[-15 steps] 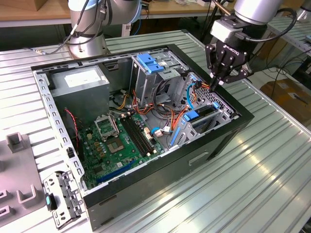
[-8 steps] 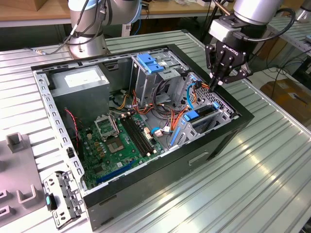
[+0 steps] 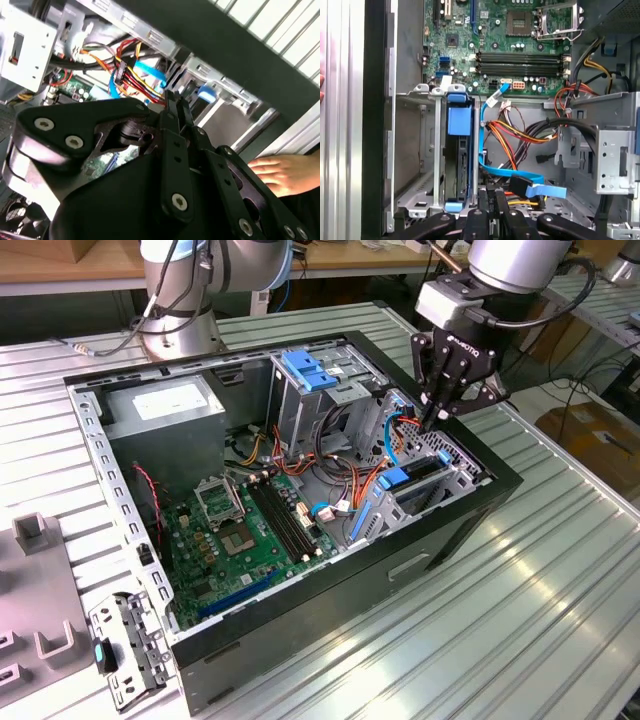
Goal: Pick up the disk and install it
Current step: 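Insert the first disk wire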
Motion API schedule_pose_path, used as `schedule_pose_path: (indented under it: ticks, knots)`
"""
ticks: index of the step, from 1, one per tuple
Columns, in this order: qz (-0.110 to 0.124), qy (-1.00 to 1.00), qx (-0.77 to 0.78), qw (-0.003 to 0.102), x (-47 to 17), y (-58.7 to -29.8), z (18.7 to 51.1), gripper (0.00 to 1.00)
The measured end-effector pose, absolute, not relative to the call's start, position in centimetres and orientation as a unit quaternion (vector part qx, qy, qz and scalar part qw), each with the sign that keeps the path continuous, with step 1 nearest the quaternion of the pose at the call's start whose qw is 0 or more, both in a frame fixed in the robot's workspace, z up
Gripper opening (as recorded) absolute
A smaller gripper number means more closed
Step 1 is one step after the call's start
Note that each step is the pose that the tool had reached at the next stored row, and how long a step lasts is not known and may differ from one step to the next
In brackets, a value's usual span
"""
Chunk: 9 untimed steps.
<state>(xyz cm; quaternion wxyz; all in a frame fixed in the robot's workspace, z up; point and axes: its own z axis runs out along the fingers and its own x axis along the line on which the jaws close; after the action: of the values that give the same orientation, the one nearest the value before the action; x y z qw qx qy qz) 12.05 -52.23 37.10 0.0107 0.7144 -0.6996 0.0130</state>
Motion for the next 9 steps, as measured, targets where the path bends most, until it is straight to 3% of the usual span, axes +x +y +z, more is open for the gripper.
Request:
schedule_pose_path:
  ticks: [9]
  knots:
    - [0.013, -0.705, 0.709, 0.011, 12.0, -53.3, 36.5, 0.18]
